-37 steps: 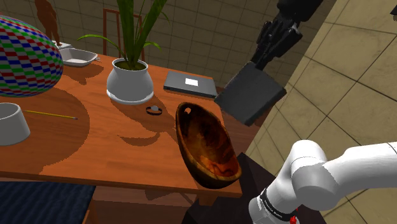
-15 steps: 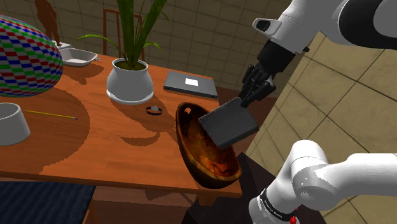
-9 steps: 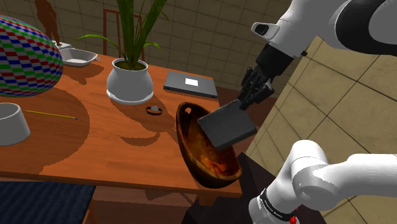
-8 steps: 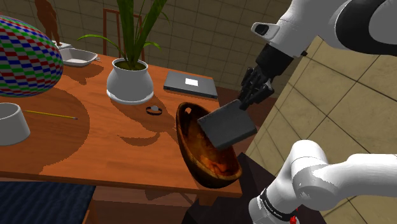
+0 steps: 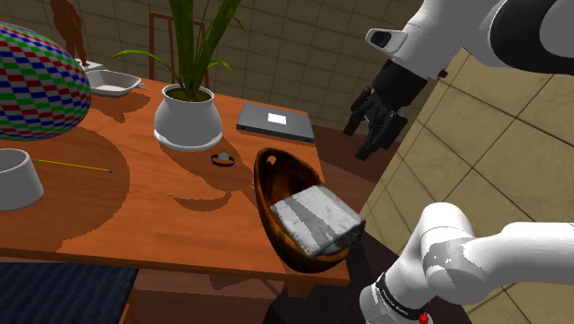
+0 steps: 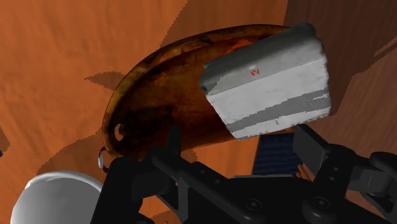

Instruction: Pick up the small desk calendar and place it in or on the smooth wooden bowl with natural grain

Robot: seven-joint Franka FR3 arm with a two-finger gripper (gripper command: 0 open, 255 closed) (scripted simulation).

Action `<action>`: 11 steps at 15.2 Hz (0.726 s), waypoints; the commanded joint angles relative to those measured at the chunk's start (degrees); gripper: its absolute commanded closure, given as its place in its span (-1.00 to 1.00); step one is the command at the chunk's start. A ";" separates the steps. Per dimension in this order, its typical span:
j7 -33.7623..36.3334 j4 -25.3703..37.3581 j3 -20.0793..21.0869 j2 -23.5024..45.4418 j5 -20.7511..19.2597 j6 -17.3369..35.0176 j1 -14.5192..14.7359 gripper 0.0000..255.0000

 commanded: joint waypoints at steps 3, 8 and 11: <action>0.10 7.67 -0.70 2.02 -0.49 -5.69 -0.07 -1.00; 0.10 7.67 -0.70 2.02 -0.49 -5.69 -0.06 -1.00; 0.10 7.67 -0.70 2.02 -0.49 -5.69 -0.06 -1.00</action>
